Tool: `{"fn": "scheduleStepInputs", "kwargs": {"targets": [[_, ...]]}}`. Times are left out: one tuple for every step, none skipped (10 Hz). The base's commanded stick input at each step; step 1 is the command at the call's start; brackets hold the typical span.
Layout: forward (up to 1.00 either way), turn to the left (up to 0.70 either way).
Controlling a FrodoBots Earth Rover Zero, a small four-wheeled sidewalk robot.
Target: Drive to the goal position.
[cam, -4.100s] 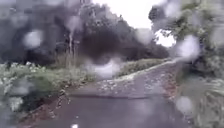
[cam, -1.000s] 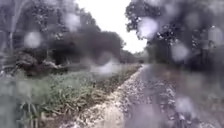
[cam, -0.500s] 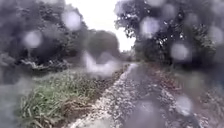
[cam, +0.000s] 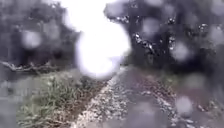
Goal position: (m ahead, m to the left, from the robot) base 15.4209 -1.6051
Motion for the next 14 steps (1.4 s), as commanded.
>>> {"fn": "scheduleStepInputs", "kwargs": {"targets": [[0.85, 0.00], [0.85, 0.00], [0.85, 0.00], [0.85, 0.00], [0.85, 0.00], [0.85, 0.00], [0.85, 0.00], [0.85, 0.00], [0.85, 0.00], [0.85, 0.00], [0.85, -0.30], [0.85, -0.32], [0.85, -0.34], [0.85, -0.34]]}}
